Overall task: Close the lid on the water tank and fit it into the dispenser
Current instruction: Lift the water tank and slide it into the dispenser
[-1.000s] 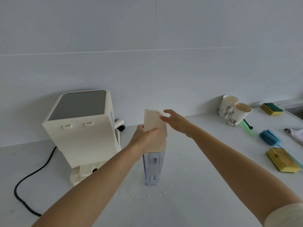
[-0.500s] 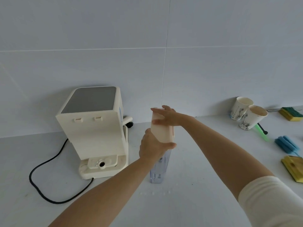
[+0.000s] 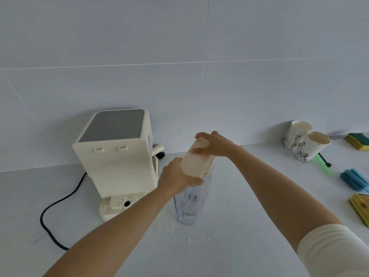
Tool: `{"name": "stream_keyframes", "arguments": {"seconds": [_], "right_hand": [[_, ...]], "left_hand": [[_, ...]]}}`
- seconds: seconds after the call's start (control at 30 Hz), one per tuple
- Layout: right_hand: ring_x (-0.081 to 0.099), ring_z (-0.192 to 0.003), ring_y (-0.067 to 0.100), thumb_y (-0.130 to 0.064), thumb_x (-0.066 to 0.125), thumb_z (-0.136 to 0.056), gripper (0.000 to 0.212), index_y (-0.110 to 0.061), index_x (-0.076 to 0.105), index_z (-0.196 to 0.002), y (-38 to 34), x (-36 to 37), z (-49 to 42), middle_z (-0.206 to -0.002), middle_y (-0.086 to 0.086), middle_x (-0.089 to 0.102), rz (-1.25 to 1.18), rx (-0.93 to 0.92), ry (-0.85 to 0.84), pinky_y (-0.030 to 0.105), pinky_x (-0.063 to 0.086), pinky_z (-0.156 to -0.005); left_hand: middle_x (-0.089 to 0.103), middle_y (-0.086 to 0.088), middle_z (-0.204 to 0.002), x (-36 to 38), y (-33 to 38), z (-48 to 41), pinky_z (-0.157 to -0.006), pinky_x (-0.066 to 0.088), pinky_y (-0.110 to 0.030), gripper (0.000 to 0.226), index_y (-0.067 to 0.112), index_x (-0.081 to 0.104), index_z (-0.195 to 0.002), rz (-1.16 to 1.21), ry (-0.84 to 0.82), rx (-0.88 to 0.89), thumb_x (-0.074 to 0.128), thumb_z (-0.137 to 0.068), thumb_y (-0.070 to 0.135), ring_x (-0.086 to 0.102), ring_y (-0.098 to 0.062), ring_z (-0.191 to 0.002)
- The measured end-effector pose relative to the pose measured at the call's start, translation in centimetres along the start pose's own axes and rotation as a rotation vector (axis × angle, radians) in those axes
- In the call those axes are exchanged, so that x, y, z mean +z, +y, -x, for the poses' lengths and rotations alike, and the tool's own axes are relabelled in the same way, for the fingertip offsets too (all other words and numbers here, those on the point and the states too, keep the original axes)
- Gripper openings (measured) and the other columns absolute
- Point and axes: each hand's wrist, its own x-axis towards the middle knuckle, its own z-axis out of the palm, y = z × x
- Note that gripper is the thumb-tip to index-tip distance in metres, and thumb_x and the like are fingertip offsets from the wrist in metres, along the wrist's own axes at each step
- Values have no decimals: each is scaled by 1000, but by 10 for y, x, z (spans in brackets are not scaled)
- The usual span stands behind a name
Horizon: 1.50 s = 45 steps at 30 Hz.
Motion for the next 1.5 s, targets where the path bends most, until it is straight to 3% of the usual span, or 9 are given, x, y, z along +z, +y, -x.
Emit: {"name": "stream_keyframes", "arguments": {"seconds": [0.13,0.3,0.5,0.8,0.93,1.07,1.17,1.37,1.5], "right_hand": [[50,-95,26,-56,59,-74,64,-26,41,-127,8,1,4,-128,11,43,-83,39,76,36,45,-88],[44,-96,22,-44,61,-79,60,-16,41,-127,16,5,11,-129,13,49,-268,69,106,28,37,-77],[44,-97,21,-43,64,-77,62,-16,40,-127,23,12,24,-130,14,46,-387,128,176,29,38,-78],[47,-89,22,-46,62,-78,62,-17,38,-127,24,25,48,-127,14,40,-479,207,262,29,40,-76],[47,-87,23,-45,55,-83,59,-16,35,-130,24,30,54,-129,15,37,-470,213,262,29,39,-75],[46,-108,25,-43,50,-87,63,-20,27,-140,31,31,56,-138,14,39,-510,142,198,30,37,-87],[37,-132,24,-38,52,-87,72,-23,13,-146,40,30,61,-150,5,30,-568,80,127,30,29,-104],[25,-142,25,-20,66,-80,109,-28,-23,-142,60,46,69,-158,3,10,-726,69,38,34,26,-110],[24,-142,26,-11,71,-75,114,-26,-19,-144,67,59,63,-156,7,19,-816,103,38,38,25,-112]], "left_hand": [[59,0,-103,-24,-10,-8,-74,45,-31,72,14,55,-113,-40,24,7,84,-50,34,55,-21,-92],[57,0,-90,-47,-18,-21,-71,45,-28,57,16,58,-101,23,26,26,87,-53,22,55,-22,-89],[60,-6,-117,-58,-28,-38,-82,43,-27,78,8,52,-125,105,-16,54,86,-55,14,58,-20,-104],[55,-6,-132,-63,-29,-51,-89,38,-26,68,15,53,-126,150,-168,112,80,-65,7,52,-13,-104],[45,-6,-144,-62,-32,-52,-95,38,-28,82,17,36,-140,160,-223,108,76,-69,9,51,-13,-111],[34,-1,-152,-57,-41,-51,-113,29,-40,102,28,4,-147,225,-293,72,74,-73,17,46,-19,-126],[27,0,-154,-47,-49,-51,-114,25,-36,110,28,-5,-146,260,-318,38,75,-72,14,40,-17,-131],[37,7,-135,-23,-59,-48,-104,29,-25,95,20,19,-142,239,-310,95,78,-68,10,34,-13,-131],[35,12,-125,-13,-63,-48,-95,28,-23,89,20,23,-140,216,-285,116,77,-69,9,33,-11,-127]]}}
